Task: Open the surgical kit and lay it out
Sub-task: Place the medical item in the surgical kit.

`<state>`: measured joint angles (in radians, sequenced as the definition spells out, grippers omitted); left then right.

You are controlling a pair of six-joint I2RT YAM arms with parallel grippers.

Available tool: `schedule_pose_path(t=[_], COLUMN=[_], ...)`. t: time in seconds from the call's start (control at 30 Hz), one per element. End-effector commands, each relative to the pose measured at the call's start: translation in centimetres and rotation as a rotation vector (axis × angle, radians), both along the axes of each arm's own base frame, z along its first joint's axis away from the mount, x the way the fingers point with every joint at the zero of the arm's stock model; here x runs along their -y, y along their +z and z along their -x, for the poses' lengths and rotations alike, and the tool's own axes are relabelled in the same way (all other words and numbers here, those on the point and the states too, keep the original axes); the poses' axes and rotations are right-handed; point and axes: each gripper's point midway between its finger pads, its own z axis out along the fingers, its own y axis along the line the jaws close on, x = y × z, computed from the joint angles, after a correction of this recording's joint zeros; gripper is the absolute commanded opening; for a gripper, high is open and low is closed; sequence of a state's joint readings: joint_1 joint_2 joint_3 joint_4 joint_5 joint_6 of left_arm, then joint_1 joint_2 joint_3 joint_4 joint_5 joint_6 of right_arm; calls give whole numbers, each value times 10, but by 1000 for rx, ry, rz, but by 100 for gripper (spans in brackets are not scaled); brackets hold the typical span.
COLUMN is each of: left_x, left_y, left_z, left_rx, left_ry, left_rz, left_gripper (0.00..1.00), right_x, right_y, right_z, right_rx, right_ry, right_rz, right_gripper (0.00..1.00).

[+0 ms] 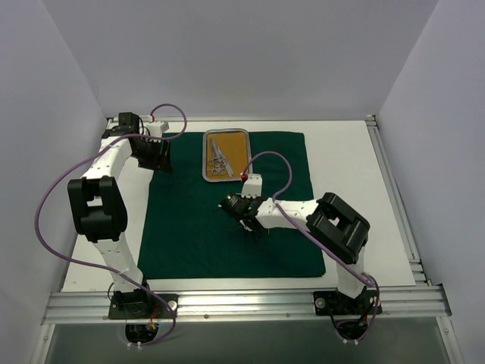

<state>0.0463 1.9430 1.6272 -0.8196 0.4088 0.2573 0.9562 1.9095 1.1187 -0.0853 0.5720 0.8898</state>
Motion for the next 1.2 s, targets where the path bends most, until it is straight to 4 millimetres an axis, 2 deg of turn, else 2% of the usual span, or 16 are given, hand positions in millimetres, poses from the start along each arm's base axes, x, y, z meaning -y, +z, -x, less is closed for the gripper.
schedule_pose_path(t=[0.0,0.2,0.37,0.5,0.67,0.8,1.07,1.17], left_x=[5,5,5,5,5,5,4,4], left_y=[19,19,19,19,18,18,18,19], left_z=[1,1,0,0,0,0,1,1], left_rx=[49,51,50,49,48,46,46,49], left_ry=[-30,-30,-29,-30,-32,-31,-34,-35], left_rz=[16,14,14,16,15,15,12,11], left_gripper=[67,67,67,67,67,67,67,68], right_x=[7,6,2,0,1,-5,1,2], right_y=[-7,-9,5,20,28,44,75,92], right_z=[4,2,-3,-5,-5,-10,-17,-22], right_rx=[-25,-39,-24,-10,-2,18,57,81], right_ry=[-7,1,11,17,19,36,51,52], right_rz=[10,0,-4,-18,-19,-33,-6,-23], right_gripper=[0,0,12,14,19,20,20,21])
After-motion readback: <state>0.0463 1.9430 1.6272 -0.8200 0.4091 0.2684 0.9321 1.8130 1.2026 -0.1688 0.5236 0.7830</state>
